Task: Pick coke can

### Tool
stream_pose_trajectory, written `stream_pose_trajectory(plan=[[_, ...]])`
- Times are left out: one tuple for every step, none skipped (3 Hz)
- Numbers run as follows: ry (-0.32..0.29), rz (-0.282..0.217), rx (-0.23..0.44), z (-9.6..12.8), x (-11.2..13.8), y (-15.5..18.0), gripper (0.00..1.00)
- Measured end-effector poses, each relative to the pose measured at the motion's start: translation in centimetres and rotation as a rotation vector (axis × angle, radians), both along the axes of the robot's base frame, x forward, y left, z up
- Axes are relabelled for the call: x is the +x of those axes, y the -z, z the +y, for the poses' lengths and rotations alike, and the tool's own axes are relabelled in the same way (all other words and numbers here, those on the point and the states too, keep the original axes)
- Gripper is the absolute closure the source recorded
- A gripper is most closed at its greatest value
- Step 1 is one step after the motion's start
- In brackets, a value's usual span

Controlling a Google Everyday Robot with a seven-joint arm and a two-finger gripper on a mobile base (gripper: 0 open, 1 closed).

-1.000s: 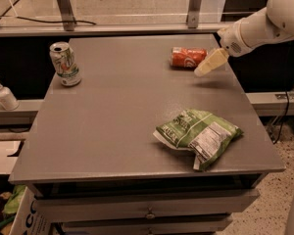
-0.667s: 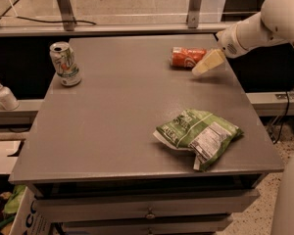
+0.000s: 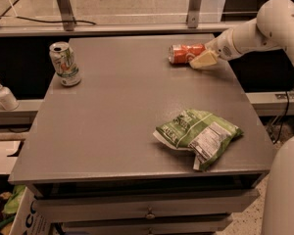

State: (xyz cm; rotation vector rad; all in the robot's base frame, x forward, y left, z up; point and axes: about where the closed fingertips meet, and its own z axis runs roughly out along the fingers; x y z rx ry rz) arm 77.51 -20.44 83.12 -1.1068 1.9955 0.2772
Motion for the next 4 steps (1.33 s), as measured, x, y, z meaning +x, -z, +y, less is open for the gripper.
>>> stream_pose_trajectory(plan=[[-0.006, 0.001, 0.035, 0.2, 0.2, 0.1, 0.62], [-0.016, -0.007, 0.061, 0.4, -0.1, -0.3, 0.85], [-0.029, -0.023, 0.077, 0.5, -1.0, -1.3, 1.00], [-0.041, -0.038, 0.087, 0.6, -2.4, -2.5, 1.00]])
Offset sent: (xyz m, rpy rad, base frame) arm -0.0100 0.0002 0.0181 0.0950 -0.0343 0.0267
